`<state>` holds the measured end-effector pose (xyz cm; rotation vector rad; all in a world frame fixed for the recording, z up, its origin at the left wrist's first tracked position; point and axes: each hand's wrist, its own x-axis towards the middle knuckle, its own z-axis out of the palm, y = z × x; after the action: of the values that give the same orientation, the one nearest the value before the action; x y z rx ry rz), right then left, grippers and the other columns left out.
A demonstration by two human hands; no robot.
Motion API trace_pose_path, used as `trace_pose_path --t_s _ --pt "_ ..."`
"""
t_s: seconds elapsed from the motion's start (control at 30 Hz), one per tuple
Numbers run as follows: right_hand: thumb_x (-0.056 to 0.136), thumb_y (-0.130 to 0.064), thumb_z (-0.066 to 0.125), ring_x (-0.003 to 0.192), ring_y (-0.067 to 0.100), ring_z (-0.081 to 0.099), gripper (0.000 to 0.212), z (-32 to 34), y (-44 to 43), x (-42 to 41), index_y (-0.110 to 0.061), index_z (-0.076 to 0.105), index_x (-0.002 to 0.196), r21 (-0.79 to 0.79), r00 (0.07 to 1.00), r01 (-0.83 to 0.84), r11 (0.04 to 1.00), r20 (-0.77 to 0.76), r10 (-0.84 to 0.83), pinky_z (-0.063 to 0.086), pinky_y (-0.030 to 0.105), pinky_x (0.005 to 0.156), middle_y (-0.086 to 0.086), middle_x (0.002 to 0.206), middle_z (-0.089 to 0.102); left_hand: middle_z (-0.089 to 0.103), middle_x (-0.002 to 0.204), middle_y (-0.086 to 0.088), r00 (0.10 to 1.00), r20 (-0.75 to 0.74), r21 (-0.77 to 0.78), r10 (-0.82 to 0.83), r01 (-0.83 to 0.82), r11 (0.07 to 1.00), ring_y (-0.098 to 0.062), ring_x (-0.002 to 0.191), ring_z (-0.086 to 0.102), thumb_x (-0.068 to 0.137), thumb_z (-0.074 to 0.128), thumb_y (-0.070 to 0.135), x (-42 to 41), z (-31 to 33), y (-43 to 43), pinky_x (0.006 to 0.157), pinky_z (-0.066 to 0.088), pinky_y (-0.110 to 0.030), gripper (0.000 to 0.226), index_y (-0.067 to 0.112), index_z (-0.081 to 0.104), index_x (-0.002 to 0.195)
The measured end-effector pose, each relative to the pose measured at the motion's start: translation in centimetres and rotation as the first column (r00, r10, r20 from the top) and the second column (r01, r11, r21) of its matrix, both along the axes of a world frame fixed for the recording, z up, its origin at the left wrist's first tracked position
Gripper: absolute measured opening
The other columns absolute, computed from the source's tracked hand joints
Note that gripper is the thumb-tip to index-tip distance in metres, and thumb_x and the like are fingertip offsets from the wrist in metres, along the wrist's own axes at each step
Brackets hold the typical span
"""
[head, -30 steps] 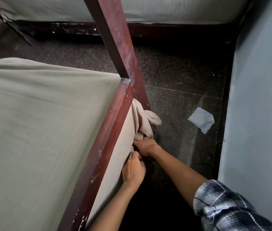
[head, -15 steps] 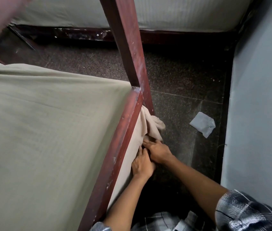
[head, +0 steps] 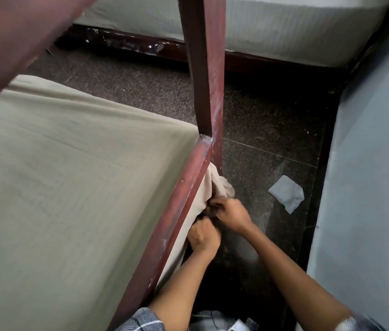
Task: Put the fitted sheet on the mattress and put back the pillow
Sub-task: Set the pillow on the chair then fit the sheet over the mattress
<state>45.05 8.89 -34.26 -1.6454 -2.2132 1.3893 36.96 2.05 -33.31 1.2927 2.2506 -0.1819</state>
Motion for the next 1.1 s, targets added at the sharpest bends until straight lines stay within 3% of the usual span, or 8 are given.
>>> trace_pose_path --t_s 0.13,0.3,0.43,0.6,0.77,0.87,0.97,1.1 --pt "0.081 -0.012 0.062 0.095 0.021 0.055 0.025 0.0 -0.2 -0.7 -0.014 0.058 0.106 0.067 0.875 0.481 0.874 -0.095 -0.474 0.048 0.036 0.083 0.002 0.109 0.052 0.066 0.115 -0.008 0.995 -0.082 -0.043 -0.058 0.054 0.998 -0.024 0.108 0.061 0.095 0.040 0.017 0.5 0.1 0.5 0.088 0.047 -0.033 0.030 0.013 0.065 0.110" --pt "0.085 0.000 0.059 0.074 0.015 0.053 0.023 -0.7 0.3 -1.7 -0.016 0.054 0.069 -0.372 0.690 0.568 0.734 -0.271 -0.671 0.046 0.029 0.069 0.000 0.071 0.056 0.063 0.118 -0.007 0.993 -0.087 -0.041 -0.086 0.082 0.996 -0.023 0.108 0.060 0.097 0.039 0.017 0.7 0.3 0.2 0.088 0.046 -0.032 0.030 0.012 0.063 0.115" --pt "0.090 0.000 0.050 0.062 0.009 0.040 0.030 -0.3 0.1 1.6 -0.016 0.047 0.065 -0.483 0.698 0.457 0.747 -0.325 -0.638 0.031 0.021 0.056 -0.002 0.064 0.046 0.053 0.128 -0.009 0.991 -0.080 -0.070 -0.105 0.099 0.993 -0.024 0.112 0.057 0.097 0.041 0.021 0.7 0.4 -0.2 0.090 0.045 -0.033 0.030 0.013 0.058 0.120" --pt "0.095 -0.016 0.051 0.075 0.017 0.050 0.017 -1.2 1.1 1.4 -0.009 0.051 0.079 -0.244 0.733 0.591 0.769 -0.237 -0.638 0.038 0.030 0.072 0.004 0.076 0.054 0.045 0.134 -0.011 0.993 -0.053 -0.074 -0.110 0.106 0.992 -0.027 0.110 0.058 0.096 0.040 0.017 0.6 0.5 -0.8 0.090 0.045 -0.034 0.030 0.012 0.059 0.119" --pt "0.092 -0.039 0.053 0.121 0.031 0.044 0.040 -0.7 3.0 -3.1 -0.010 0.050 0.120 0.115 0.854 0.431 0.895 0.267 -0.446 0.038 0.042 0.097 0.012 0.127 0.049 0.047 0.133 -0.012 0.991 -0.035 -0.073 -0.126 0.123 0.990 -0.028 0.113 0.057 0.093 0.043 0.016 0.6 0.1 -1.2 0.091 0.045 -0.034 0.032 0.011 0.059 0.119" --pt "0.093 -0.031 0.053 0.122 0.033 0.045 0.039 -0.1 3.6 -5.2 -0.007 0.051 0.124 0.059 0.850 0.436 0.898 0.300 -0.433 0.040 0.042 0.098 0.014 0.131 0.049 0.061 0.124 -0.010 0.992 -0.018 -0.047 -0.124 0.123 0.991 -0.026 0.113 0.059 0.095 0.039 0.016 0.5 0.1 -0.9 0.093 0.045 -0.032 0.032 0.008 0.060 0.117" --pt "0.093 -0.020 0.050 0.114 0.037 0.055 0.032 0.4 3.6 -6.0 -0.002 0.058 0.119 -0.225 0.757 0.653 0.723 0.149 -0.637 0.046 0.036 0.091 0.015 0.121 0.061 0.064 0.119 -0.012 0.994 0.025 -0.063 -0.111 0.112 0.992 -0.026 0.111 0.060 0.094 0.039 0.016 0.4 0.1 -0.7 0.092 0.046 -0.033 0.031 0.006 0.061 0.114" --pt "0.093 -0.005 0.041 0.087 0.030 0.062 0.025 1.8 2.7 -5.0 0.004 0.065 0.098 -0.738 0.396 0.599 0.311 -0.065 -0.916 0.050 0.033 0.071 0.011 0.080 0.069 0.060 0.123 -0.009 0.995 0.046 -0.062 -0.087 0.090 0.994 -0.027 0.111 0.060 0.094 0.038 0.020 0.3 0.1 -1.0 0.090 0.047 -0.034 0.032 0.012 0.063 0.114"
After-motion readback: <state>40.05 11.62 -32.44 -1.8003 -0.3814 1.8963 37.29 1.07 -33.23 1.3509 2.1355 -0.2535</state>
